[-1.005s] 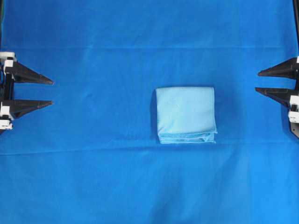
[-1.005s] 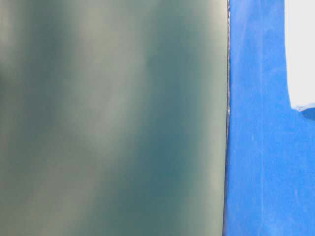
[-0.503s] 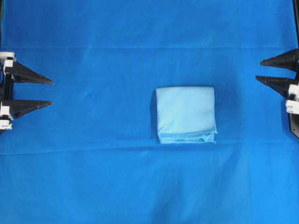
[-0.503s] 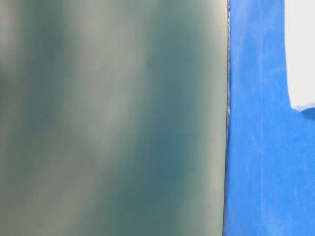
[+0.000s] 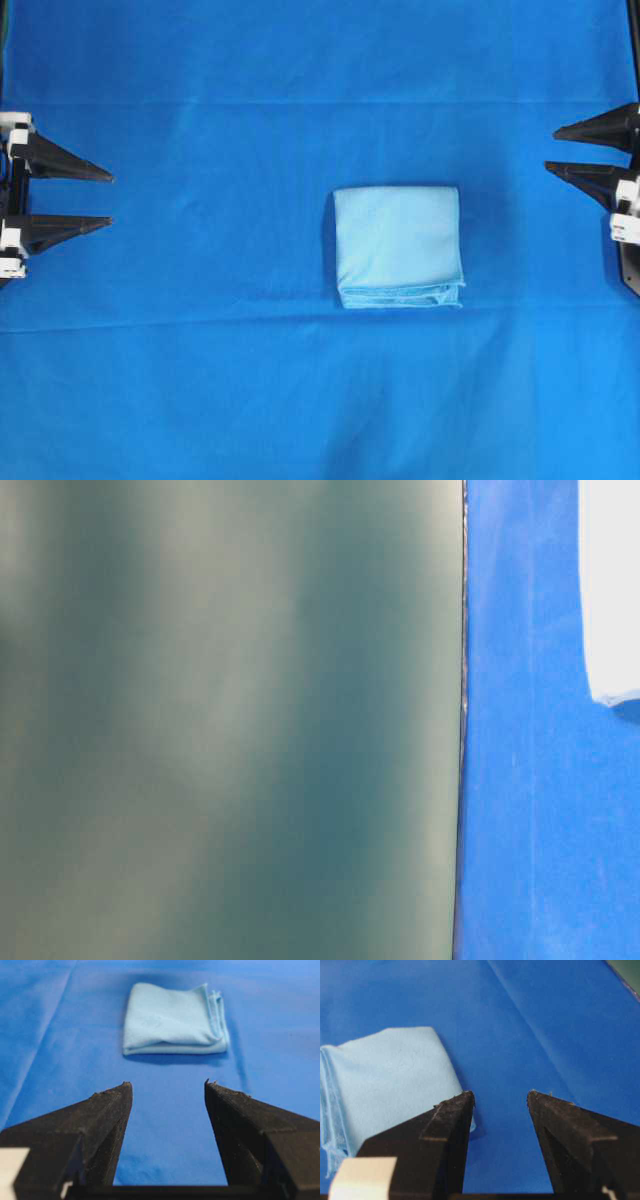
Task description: Fold the light blue towel.
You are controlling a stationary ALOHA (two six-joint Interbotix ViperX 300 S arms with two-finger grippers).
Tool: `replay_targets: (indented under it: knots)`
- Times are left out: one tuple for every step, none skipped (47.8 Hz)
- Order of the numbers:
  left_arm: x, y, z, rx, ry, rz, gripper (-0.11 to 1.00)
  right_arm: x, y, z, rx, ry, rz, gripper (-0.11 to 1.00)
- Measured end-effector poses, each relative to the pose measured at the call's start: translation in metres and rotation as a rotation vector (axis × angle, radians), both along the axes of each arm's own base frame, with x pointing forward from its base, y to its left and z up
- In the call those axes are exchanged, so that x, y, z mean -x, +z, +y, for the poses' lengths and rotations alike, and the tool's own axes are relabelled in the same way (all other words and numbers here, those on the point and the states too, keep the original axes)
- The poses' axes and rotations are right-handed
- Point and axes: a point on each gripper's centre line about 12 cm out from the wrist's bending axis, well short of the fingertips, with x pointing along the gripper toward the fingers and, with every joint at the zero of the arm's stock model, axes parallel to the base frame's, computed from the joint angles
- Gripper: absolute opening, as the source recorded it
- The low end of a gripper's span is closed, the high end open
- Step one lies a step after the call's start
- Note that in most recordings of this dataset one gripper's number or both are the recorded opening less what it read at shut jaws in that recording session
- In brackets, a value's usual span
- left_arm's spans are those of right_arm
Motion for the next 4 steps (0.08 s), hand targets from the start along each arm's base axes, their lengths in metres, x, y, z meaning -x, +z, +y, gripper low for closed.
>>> replay_targets:
  knots:
    - [0.0,0.0,0.0,0.0,0.0,0.0,0.53,0.0002,-0.0007,-0.0001,0.0,-0.001,0.002,0.54]
    - [0.0,0.0,-0.0003,0.0,-0.002,0.0,0.53,0.0001,-0.0009,-0.0001,0.0,-0.001,0.004,0.54]
    - [0.0,-0.0002,0.0,0.0,0.0,0.002,0.53,0.0001,-0.0009,-0.0001,0.0,-0.001,0.004,0.54]
    - [0.0,0.0,-0.0003,0.0,-0.002,0.0,0.53,0.0001,-0.0009,-0.0001,0.0,-0.001,0.004,0.54]
